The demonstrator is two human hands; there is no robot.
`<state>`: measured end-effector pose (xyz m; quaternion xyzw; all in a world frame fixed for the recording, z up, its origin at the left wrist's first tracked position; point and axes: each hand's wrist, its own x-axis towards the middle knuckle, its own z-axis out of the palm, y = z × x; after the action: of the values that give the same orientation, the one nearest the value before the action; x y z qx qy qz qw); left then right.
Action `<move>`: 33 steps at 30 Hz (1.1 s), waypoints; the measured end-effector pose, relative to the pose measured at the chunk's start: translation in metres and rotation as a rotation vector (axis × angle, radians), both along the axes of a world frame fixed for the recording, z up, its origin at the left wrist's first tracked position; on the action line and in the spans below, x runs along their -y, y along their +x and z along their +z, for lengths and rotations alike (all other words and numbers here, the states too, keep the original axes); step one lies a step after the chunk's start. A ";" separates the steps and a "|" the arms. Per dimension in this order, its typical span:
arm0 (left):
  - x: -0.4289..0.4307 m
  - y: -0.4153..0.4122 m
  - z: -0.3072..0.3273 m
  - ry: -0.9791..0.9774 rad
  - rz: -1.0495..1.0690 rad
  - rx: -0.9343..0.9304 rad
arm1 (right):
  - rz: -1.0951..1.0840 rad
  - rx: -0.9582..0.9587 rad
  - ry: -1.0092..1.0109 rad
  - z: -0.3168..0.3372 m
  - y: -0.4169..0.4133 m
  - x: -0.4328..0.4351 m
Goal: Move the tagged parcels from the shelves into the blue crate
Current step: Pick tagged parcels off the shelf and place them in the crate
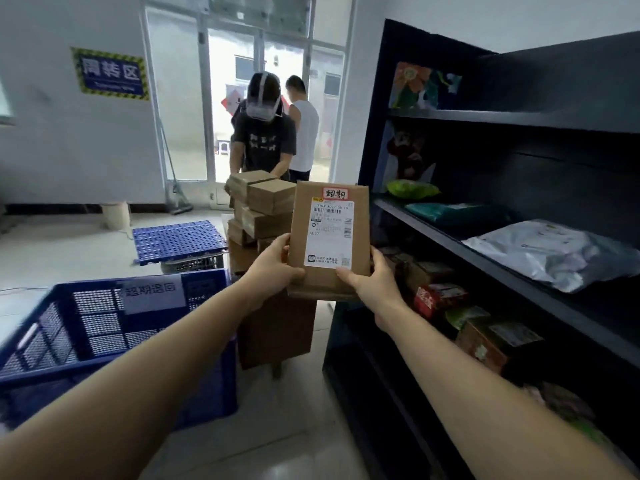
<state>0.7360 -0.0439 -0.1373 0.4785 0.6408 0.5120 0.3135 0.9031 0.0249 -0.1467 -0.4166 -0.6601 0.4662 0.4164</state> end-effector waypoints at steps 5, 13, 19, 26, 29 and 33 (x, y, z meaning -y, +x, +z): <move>0.045 -0.092 -0.020 -0.043 0.083 0.015 | 0.112 0.050 -0.082 -0.018 -0.097 0.025; 0.100 -0.203 -0.053 -0.105 0.229 0.048 | 0.284 0.144 -0.156 -0.048 -0.222 0.060; 0.108 -0.276 -0.078 -0.148 0.324 0.102 | 0.371 0.194 -0.175 -0.072 -0.307 0.052; 0.080 -0.362 -0.113 -0.217 0.394 0.143 | 0.432 0.280 -0.215 -0.116 -0.409 0.010; 0.061 -0.399 -0.125 -0.243 0.424 0.167 | 0.474 0.301 -0.265 -0.133 -0.454 -0.015; 0.039 -0.448 -0.141 -0.305 0.445 0.183 | 0.531 0.342 -0.322 -0.150 -0.505 -0.041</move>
<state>0.2878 -0.0829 -0.2783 0.2253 0.7688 0.5067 0.3184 0.3979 0.0664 -0.2966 -0.3631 -0.7235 0.5797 0.0930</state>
